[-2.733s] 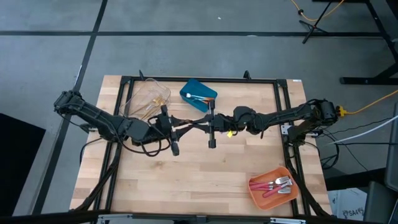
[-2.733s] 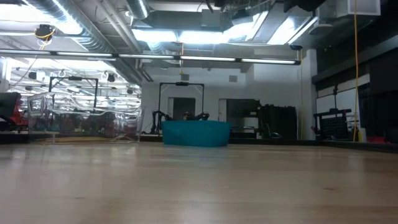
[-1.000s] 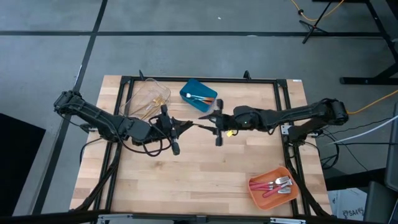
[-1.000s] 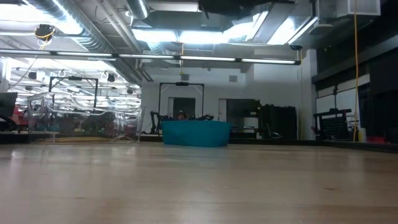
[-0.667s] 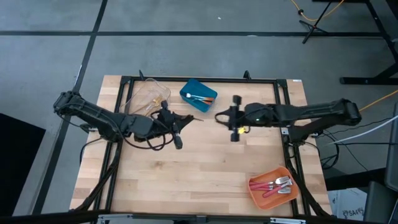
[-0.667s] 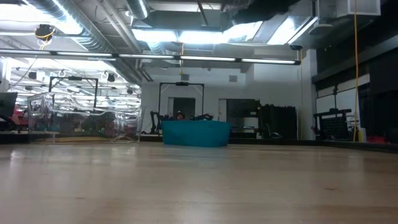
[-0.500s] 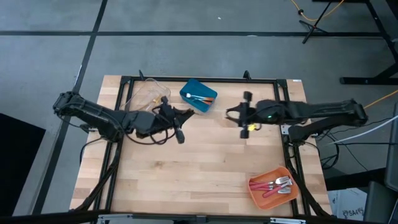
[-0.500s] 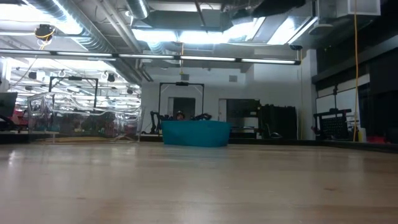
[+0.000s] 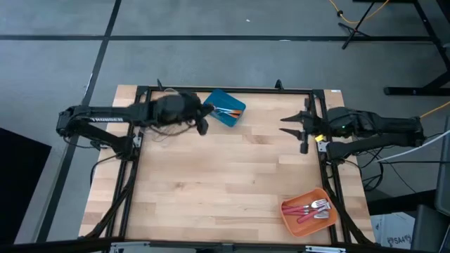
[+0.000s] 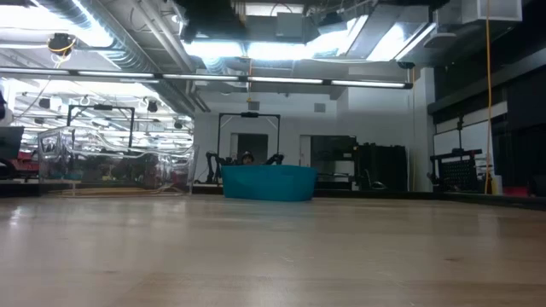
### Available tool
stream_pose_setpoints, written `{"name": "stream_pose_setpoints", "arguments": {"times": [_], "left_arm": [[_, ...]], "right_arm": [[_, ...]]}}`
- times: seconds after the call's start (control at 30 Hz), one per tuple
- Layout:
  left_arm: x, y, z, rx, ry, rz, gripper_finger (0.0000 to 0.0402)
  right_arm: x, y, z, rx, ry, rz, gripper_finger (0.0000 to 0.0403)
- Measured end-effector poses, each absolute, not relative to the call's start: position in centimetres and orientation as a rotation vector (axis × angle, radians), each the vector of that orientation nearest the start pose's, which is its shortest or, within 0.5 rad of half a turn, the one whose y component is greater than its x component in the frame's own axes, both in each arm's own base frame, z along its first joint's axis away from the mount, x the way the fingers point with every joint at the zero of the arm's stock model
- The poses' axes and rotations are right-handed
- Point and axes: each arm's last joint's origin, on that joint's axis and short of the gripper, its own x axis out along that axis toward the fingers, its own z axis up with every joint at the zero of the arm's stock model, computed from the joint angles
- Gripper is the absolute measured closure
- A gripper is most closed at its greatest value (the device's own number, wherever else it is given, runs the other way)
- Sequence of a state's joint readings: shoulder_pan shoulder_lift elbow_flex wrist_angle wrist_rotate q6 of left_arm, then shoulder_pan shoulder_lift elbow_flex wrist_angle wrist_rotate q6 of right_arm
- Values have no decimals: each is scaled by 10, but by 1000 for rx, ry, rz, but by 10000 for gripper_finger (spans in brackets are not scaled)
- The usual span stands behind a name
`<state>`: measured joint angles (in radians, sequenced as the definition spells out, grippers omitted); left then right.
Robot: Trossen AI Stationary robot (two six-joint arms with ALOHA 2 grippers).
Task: Sort silverware by color (type)
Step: Put the gold fork into the transparent bin
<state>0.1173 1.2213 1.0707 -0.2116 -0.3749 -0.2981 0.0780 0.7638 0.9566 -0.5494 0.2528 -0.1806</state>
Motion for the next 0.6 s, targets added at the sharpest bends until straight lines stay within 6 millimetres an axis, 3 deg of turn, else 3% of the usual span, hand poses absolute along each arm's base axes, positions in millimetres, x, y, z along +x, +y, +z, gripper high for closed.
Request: {"name": "stream_pose_setpoints", "arguments": {"times": [0.2, 0.4, 0.6], "left_arm": [[238, 79, 355, -349, 551, 653, 399], [205, 99, 375, -380, 738, 783, 399], [180, 108, 365, -388, 964, 856, 399]], "right_arm": [[137, 5, 338, -182, 348, -111, 270], [138, 5, 316, -169, 256, -112, 270], [143, 6, 287, -161, 219, -87, 270]]}}
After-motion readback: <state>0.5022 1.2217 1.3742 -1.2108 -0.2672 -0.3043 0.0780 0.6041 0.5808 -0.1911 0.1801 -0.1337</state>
